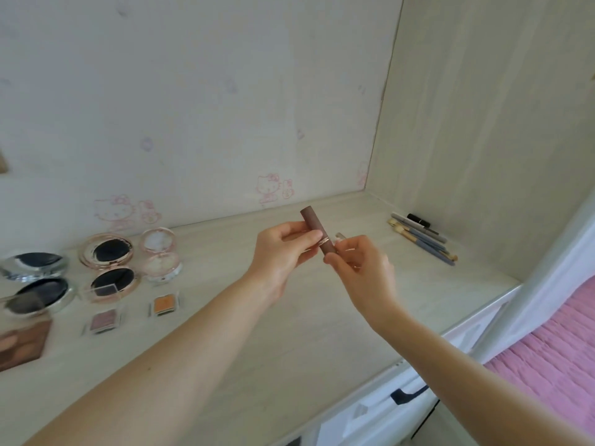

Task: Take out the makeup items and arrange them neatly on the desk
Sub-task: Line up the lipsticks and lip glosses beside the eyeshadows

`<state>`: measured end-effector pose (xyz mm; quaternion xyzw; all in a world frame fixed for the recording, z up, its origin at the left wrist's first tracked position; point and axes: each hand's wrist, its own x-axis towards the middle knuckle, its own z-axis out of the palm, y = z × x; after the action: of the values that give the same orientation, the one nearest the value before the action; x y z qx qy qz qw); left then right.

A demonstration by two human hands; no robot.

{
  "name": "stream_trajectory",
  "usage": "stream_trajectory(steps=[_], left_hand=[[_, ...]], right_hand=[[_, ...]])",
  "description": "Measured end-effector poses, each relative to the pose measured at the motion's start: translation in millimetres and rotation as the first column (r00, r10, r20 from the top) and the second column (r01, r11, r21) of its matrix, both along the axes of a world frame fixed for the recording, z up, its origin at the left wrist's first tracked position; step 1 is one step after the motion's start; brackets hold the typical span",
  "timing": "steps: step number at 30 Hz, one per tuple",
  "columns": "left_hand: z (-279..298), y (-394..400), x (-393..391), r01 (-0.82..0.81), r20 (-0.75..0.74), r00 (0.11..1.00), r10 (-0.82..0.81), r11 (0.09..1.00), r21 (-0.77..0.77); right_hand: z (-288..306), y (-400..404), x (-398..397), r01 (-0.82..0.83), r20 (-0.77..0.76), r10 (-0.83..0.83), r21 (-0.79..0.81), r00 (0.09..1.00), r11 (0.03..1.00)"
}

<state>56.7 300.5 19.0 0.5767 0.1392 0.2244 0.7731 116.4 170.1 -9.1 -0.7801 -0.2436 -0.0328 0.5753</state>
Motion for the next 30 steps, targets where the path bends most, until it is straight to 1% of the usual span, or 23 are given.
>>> stream_trajectory(steps=[4,8,14,17,22,26,28,29,30], left_hand=[[-7,16,-34,-0.01,-0.009,1.0,0.009,1.0,-0.029],[-14,35,-67,-0.023,0.001,1.0,0.023,0.997,-0.069],[-25,66,-112,-0.121,-0.006,0.993,0.121,0.988,-0.091],[-28,78,-131,-0.177,-0.011,0.984,0.177,0.98,-0.09],[-34,96,-160,-0.25,-0.034,0.967,0.251,0.967,0.05],[-36,104,-184,-0.236,-0.019,0.97,0.244,0.952,0.197],[-37,108,-196,-0.234,-0.024,0.967,0.254,0.921,0.31],[-38,110,-201,-0.234,-0.038,0.962,0.27,0.889,0.394],[-40,112,-206,-0.229,-0.06,0.953,0.296,0.838,0.496]], right_hand=[[-2,22,-27,-0.078,-0.022,0.079,0.02,0.997,0.997],[-5,43,-53,-0.2,-0.071,0.201,0.023,0.977,0.98],[-5,75,-93,-0.323,-0.094,0.322,-0.004,0.942,0.946],[-9,90,-110,-0.365,-0.069,0.362,-0.036,0.93,0.93],[-14,110,-131,-0.432,0.006,0.435,-0.101,0.9,0.896],[-16,121,-139,-0.457,0.037,0.464,-0.115,0.885,0.882],[-18,125,-141,-0.435,0.046,0.441,-0.103,0.896,0.895],[-19,127,-142,-0.416,0.059,0.423,-0.103,0.904,0.903],[-20,128,-143,-0.404,0.076,0.413,-0.109,0.908,0.908]])
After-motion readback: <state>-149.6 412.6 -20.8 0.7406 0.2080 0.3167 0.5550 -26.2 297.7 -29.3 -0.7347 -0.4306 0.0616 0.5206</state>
